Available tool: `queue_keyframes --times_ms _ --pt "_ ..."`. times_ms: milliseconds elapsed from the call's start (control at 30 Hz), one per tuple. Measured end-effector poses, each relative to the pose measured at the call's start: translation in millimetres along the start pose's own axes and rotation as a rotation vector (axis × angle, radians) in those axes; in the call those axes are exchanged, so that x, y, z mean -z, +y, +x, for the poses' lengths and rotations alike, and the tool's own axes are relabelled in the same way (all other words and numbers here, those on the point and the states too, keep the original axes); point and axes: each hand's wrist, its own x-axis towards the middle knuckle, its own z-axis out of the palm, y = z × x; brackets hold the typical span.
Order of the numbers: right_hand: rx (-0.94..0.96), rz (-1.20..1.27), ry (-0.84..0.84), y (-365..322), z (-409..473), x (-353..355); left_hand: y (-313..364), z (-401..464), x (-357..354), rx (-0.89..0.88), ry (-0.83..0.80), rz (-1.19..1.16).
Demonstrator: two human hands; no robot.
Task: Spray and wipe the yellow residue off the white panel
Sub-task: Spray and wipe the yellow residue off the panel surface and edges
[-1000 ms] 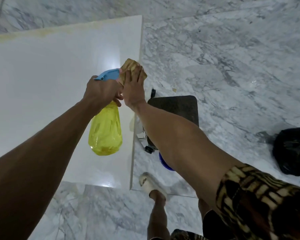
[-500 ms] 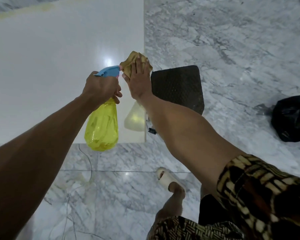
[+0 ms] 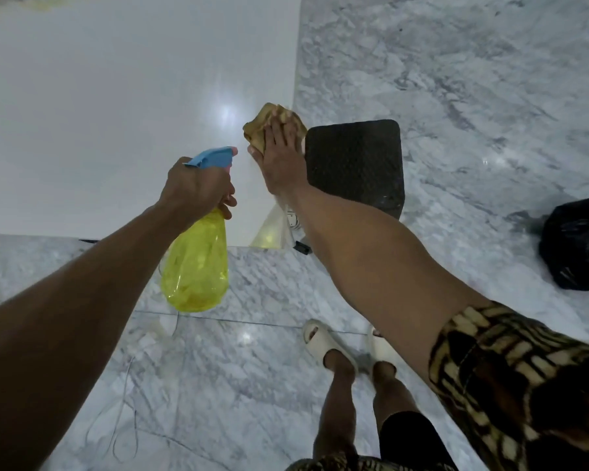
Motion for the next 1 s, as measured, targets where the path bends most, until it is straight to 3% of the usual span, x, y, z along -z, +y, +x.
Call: queue_keyframes --times_ms 200,667,1000 --pt "0.105 -0.008 -0.016 1.8 -15.6 -8.4 -3.9 -18.8 -19.2 0.040 0.044 -0.031" --pt "0.007 0.228 0.000 -30.0 -114.8 -26.6 -40.4 -74.2 -12.5 0.039 0.070 -0.013" --pt "0.000 0.045 -0.117 -53.6 -202.2 -43.2 -80.8 -139.4 -0.2 -0.051 -0.013 -0.035"
